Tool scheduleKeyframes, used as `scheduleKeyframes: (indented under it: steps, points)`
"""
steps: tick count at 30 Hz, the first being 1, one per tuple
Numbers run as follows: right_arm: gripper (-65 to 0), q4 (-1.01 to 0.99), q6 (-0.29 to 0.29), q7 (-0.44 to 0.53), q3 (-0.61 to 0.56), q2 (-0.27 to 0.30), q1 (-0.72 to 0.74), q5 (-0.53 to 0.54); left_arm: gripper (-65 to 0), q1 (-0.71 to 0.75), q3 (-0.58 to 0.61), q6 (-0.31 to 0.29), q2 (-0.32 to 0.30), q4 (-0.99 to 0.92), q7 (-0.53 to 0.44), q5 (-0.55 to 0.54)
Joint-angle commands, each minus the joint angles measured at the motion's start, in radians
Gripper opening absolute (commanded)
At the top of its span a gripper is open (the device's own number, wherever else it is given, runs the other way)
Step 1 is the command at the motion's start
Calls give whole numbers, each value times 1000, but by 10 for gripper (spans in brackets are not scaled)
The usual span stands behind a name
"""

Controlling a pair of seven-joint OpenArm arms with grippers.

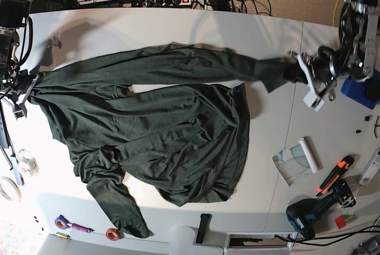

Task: Layout the t-shirt on the table in an organized manner, then fold the t-shirt properly
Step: 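Drag the grasped sleeve with the left gripper away from the right gripper, then release the sleeve and grasp the shirt body with the left gripper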

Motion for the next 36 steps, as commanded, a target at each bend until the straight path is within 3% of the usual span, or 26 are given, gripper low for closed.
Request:
scheduleKeyframes:
  steps: [1,9,15,19,23,26,30,36]
  points:
    - [-650,12,-4,11,9,31,19,0,-650,8,-41,0,-21,61,-15,-21]
    - [-650,12,-3,7,9,31,19,0,-650,226,-247,0,-20,300,-16,-24]
    - [-650,12,-3,-14,9,31,19,-1,-650,347,-270,-4,3,302,-16,-77]
    - [-650,12,-3,-16,9,31,19,-1,-650,362,-270,-82,49,302,-20,-90]
    - [-650,12,-3,-16,9,32,19,-1,-440,352,-270,-103,62,302,-28,-90]
    - [-650,12,-3,-16,9,32,19,-1,-350,330,-270,-103,62,302,-26,-89]
    - [-650,12,1,-25,9,31,19,-1,-338,290,-270,-96,72,304,-42,-90]
    - [-650,12,1,-30,9,32,19,-1,-339,176,-211,-95,140,303,-54,-69]
